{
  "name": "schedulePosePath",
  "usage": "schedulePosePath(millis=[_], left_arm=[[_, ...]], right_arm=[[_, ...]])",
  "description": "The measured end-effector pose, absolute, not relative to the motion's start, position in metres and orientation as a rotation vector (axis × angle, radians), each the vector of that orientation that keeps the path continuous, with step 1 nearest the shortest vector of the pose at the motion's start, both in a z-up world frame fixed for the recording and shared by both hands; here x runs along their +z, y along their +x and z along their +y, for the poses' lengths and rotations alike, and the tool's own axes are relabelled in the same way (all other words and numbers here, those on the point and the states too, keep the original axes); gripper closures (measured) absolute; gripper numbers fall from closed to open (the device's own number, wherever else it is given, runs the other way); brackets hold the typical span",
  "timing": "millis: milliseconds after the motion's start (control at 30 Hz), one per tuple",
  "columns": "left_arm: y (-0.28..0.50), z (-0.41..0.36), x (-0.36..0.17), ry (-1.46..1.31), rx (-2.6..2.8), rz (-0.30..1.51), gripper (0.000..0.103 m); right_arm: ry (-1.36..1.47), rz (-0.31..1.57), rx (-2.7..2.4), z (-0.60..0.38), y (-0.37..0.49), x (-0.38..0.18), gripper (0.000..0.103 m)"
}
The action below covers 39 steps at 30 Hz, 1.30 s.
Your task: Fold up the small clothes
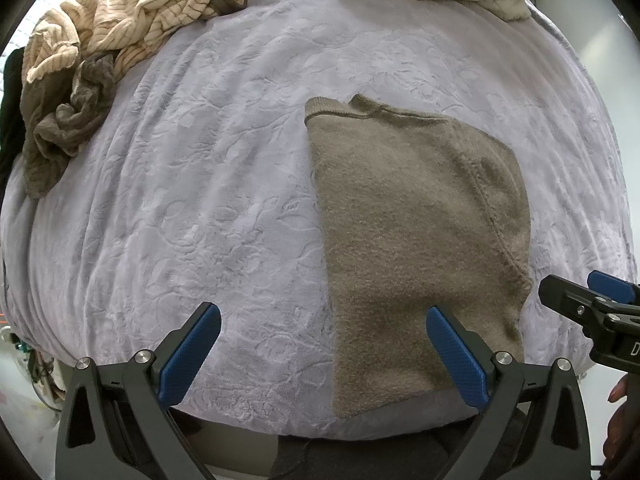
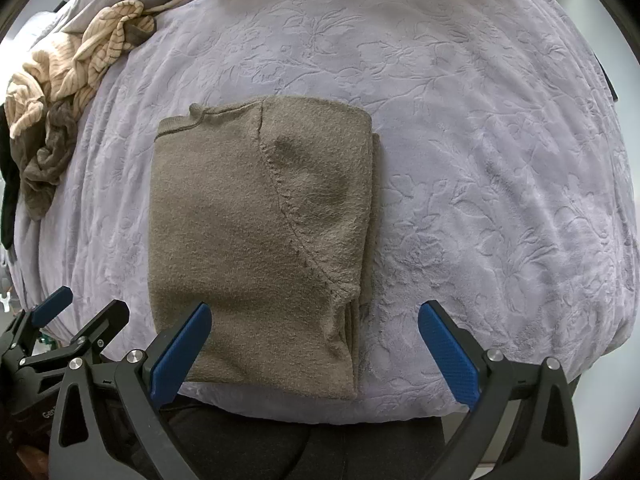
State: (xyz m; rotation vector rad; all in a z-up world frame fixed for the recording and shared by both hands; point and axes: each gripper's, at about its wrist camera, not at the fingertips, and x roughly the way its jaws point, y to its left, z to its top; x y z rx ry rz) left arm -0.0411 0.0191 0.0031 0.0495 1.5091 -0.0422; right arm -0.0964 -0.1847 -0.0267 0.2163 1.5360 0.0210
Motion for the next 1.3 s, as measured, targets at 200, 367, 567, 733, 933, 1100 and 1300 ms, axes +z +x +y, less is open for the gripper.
schedulePosePath(millis=[200, 367, 567, 733, 933, 1100, 1300], left_arm=[[-0.0412, 0.0179, 0.0028, 0.053, -0.042, 1.511, 0.0], [-0.0409, 0.0169, 0.0026, 0.061, -0.048, 1.512, 0.0], [-0.0412, 0.0169, 0.0027, 0.061, -0.048, 1.513, 0.0], [-0.0411, 0.017, 0.0028, 0.063, -0.049, 1.513, 0.0], [-0.0416, 0.0168, 0.0026, 0.067, -0.047, 1.514, 0.0], [-0.0411, 0.0185, 0.0032, 0.074, -0.051, 1.512, 0.0], [-0.0414, 0.0186, 0.0031, 0.076, -0.053, 1.511, 0.0]], right_arm=[[0.215, 1.538, 0.02, -0.1839, -0.0967, -0.0272, 0.0], [0.215, 1.539, 0.019, -0.1836, -0.0971, -0.0277, 0.0], [0.216, 1.538, 0.019, -0.1835, -0.0976, -0.0278, 0.0], [0.215, 1.539, 0.018, -0.1837, -0.0981, -0.0279, 0.0], [0.215, 1.538, 0.018, -0.1834, -0.0983, -0.0277, 0.0], [0.215, 1.539, 0.018, -0.1834, -0.098, -0.0275, 0.0], [0.214, 1.539, 0.02, -0.1836, -0.0977, -0.0274, 0.0]])
